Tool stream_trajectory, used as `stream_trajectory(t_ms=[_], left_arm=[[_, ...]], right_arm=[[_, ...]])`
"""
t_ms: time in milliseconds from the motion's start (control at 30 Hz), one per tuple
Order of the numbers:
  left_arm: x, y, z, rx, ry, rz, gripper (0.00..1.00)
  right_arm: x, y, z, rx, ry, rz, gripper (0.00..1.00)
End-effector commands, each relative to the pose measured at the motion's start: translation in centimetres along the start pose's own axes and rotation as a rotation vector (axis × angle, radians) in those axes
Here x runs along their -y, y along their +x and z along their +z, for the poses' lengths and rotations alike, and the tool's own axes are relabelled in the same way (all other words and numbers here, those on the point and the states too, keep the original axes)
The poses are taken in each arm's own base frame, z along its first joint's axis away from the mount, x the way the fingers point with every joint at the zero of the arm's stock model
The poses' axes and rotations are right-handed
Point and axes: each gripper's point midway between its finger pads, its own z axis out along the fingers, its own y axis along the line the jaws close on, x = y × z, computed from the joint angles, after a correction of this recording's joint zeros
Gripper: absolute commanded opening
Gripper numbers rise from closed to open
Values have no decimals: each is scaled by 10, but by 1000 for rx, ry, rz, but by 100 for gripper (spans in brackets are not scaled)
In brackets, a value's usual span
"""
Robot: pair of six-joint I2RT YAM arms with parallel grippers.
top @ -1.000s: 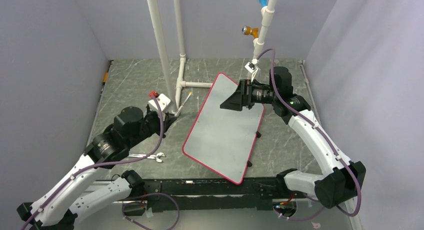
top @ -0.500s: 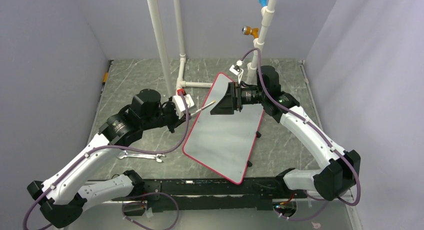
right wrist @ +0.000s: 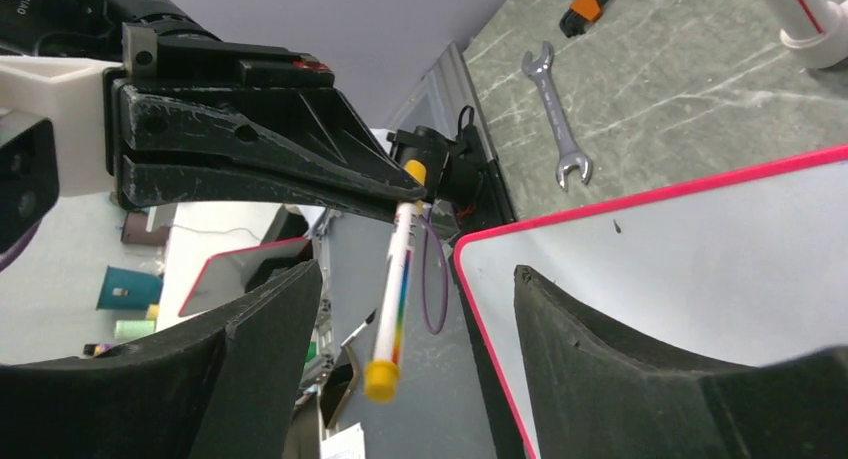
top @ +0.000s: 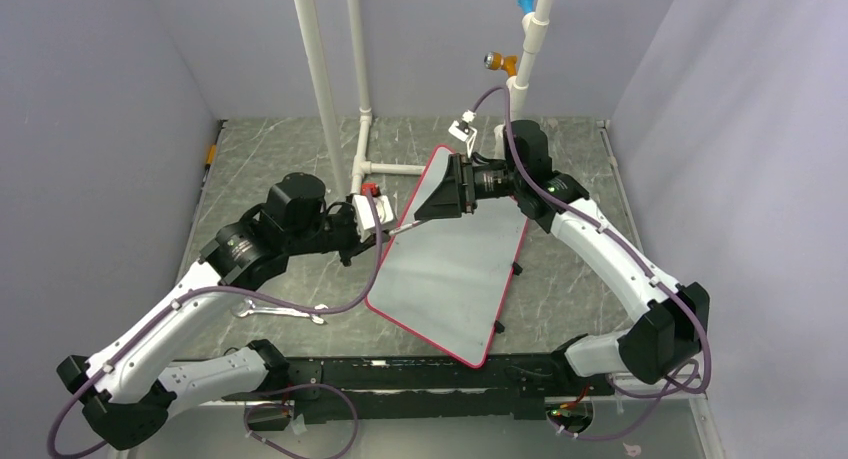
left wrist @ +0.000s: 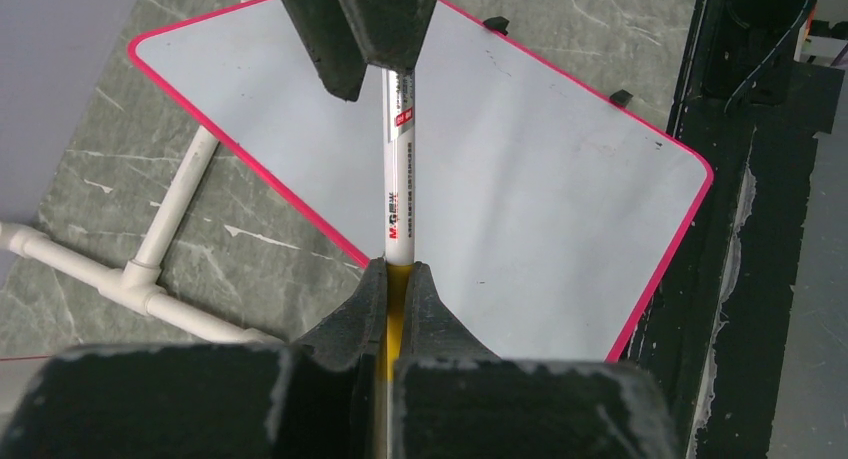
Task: Write a sentence on the whiteboard
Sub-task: Pass from the left arm to the right
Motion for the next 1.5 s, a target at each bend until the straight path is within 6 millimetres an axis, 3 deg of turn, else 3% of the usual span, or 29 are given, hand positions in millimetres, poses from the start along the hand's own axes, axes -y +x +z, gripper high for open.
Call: stream_trajectory(t_ms=[0, 200, 667, 1033, 1467], left_arm=[[-1, -27, -3, 64, 28, 68, 0], [-4, -29, 2, 57, 27, 86, 0], [-5, -33, 7, 46, 43, 108, 0], [-9, -25, 13, 15, 12, 84, 0], [-14, -30, 12, 26, -21, 55, 0]], right_arm=[[-23, -7, 2, -22, -69, -64, 69], [-26, 1, 8, -64, -84, -65, 56], [-32, 12, 11, -122, -109, -73, 51], [-25, 4, 14, -64, -56, -66, 47], [-23, 8, 18, -64, -58, -49, 39]])
